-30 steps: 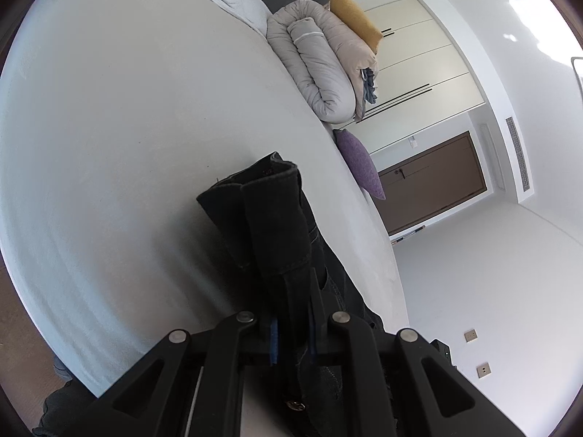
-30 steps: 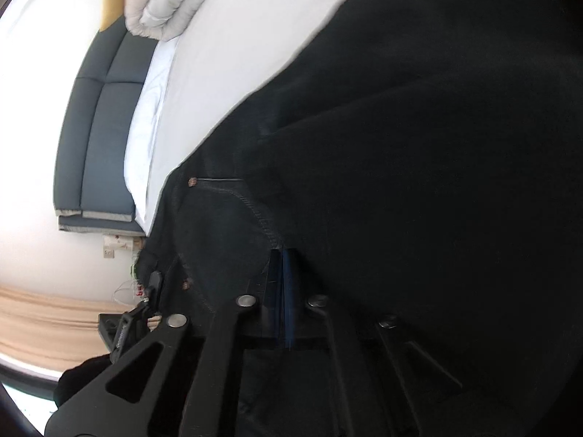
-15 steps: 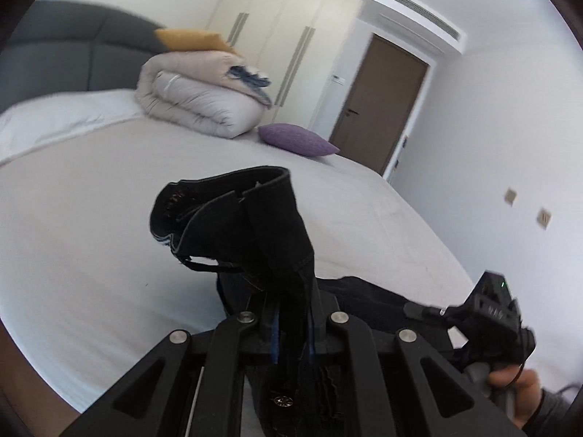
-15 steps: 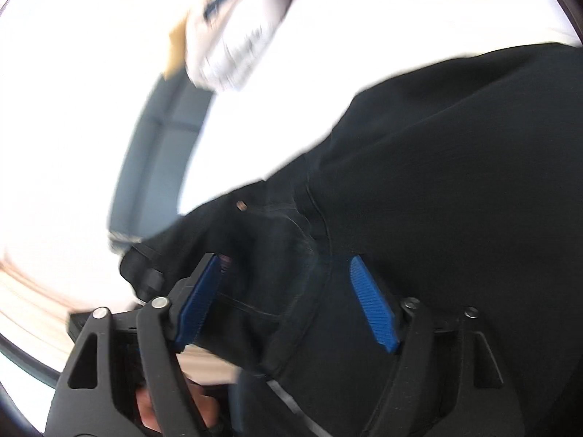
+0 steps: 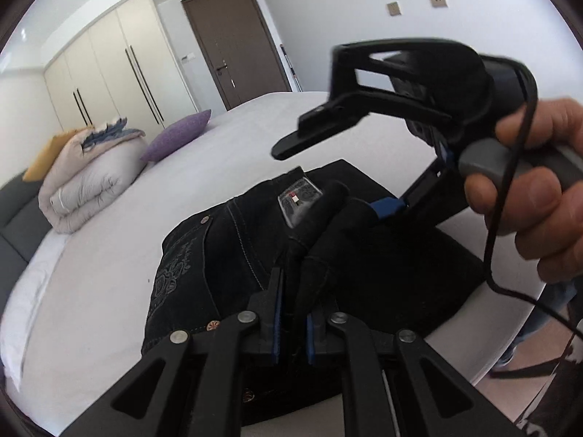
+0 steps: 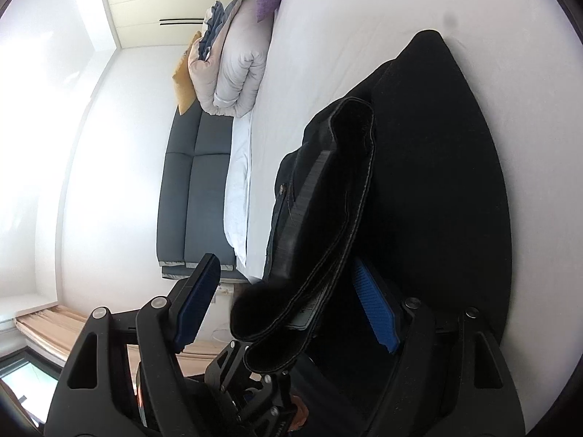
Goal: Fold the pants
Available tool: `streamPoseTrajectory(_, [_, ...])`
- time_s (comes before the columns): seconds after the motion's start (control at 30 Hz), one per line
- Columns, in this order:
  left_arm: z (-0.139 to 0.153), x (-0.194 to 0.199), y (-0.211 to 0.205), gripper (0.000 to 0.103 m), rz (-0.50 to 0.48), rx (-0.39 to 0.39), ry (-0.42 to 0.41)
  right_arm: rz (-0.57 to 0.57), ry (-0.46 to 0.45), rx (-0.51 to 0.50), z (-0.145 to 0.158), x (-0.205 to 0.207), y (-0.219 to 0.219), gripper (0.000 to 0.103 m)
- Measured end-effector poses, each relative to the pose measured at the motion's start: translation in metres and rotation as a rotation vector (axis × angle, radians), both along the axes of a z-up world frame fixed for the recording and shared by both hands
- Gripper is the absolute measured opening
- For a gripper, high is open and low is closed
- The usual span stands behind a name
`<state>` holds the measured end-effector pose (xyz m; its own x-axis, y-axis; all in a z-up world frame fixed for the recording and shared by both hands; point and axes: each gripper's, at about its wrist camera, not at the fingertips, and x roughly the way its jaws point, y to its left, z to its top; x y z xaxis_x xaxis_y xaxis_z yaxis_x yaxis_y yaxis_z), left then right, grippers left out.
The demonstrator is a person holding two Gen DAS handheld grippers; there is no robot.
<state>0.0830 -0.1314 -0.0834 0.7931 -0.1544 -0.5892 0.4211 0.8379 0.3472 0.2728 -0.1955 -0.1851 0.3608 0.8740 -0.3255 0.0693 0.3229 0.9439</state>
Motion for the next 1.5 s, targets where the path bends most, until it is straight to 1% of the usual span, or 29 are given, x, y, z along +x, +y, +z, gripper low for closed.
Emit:
streamPoseTrajectory(0.03, [-0.001, -0.002, -0.004, 0.01, -0.006, 0.03, -0.014, 0.008, 0.001, -0.018, 0.001, 0.002, 0.001, 0.074])
streamPoseTrajectory(0.1, [-0.002, -0.007, -0.006, 0.01, -0.013, 0.061, -0.041, 0.019, 0.0, -0.07, 0.004, 0.01, -0.011, 0.074])
streamPoseTrajectory(0.2, [-0.003, -0.014, -0.012, 0.01, -0.029, 0.092, -0.067, 0.027, 0.01, -0.142, 0.003, 0.016, 0.008, 0.07])
streamPoseTrajectory(0.23, [-0.004, -0.016, -0.015, 0.01, -0.036, 0.105, -0.073, 0.031, 0.008, -0.164, 0.001, 0.018, 0.016, 0.064])
streamPoseTrajectory(0.27, [-0.006, -0.019, -0.01, 0.01, -0.041, 0.114, -0.075, 0.041, 0.005, -0.195, 0.001, 0.021, 0.021, 0.053])
streamPoseTrajectory(0.3, [-0.007, -0.02, -0.011, 0.01, -0.046, 0.121, -0.077, 0.048, 0.008, -0.213, -0.003, 0.019, 0.023, 0.045])
streamPoseTrajectory(0.33, [-0.009, -0.021, -0.011, 0.01, -0.05, 0.126, -0.076, 0.051, 0.018, -0.221, -0.005, 0.021, 0.024, 0.027])
streamPoseTrajectory(0.37, [-0.011, -0.022, -0.011, 0.01, -0.055, 0.128, -0.073, 0.045, 0.031, -0.224, -0.007, 0.019, 0.026, 0.021])
streamPoseTrajectory(0.43, [-0.014, -0.026, -0.012, 0.01, -0.069, 0.126, -0.067, 0.032, 0.026, -0.22, -0.013, 0.017, 0.024, 0.016])
streamPoseTrajectory(0.63, [-0.012, -0.026, -0.021, 0.01, -0.12, 0.118, -0.065, -0.001, -0.044, -0.302, -0.002, 0.012, 0.009, 0.014])
streamPoseTrajectory(0.83, [-0.014, -0.028, -0.033, 0.01, -0.168, 0.107, -0.048, -0.036, -0.061, -0.327, 0.008, -0.003, -0.016, 0.014])
streamPoseTrajectory(0.97, [-0.015, -0.028, -0.038, 0.01, -0.174, 0.101, -0.036, -0.052, -0.047, -0.319, 0.002, -0.005, -0.025, 0.014])
streamPoseTrajectory(1.07, [-0.018, -0.024, -0.038, 0.01, -0.175, 0.089, -0.018, -0.053, -0.054, -0.339, 0.0, -0.005, -0.026, 0.014])
streamPoseTrajectory(1.1, [-0.018, -0.017, -0.035, 0.01, -0.176, 0.092, -0.015, -0.056, -0.056, -0.345, -0.004, -0.017, -0.033, 0.014])
streamPoseTrajectory(1.13, [-0.018, -0.011, -0.031, 0.01, -0.177, 0.092, -0.014, -0.061, -0.055, -0.346, -0.006, -0.019, -0.033, 0.014])
streamPoseTrajectory(1.27, [-0.024, -0.008, -0.029, 0.012, -0.177, 0.08, 0.009, -0.07, -0.064, -0.36, -0.008, -0.025, -0.03, 0.014])
streamPoseTrajectory(1.33, [-0.025, -0.005, -0.026, 0.016, -0.171, 0.071, 0.01, -0.064, -0.074, -0.363, -0.007, -0.021, -0.024, 0.015])
streamPoseTrajectory(1.37, [-0.024, -0.005, -0.023, 0.021, -0.168, 0.054, 0.015, -0.061, -0.076, -0.354, -0.008, -0.022, -0.024, 0.015])
streamPoseTrajectory(1.43, [-0.018, -0.005, -0.015, 0.035, -0.169, 0.016, 0.034, -0.057, -0.068, -0.345, -0.008, -0.023, -0.026, 0.017])
streamPoseTrajectory(1.5, [-0.006, -0.008, 0.0, 0.065, -0.162, -0.044, 0.037, -0.065, -0.067, -0.351, -0.003, -0.03, -0.034, 0.02])
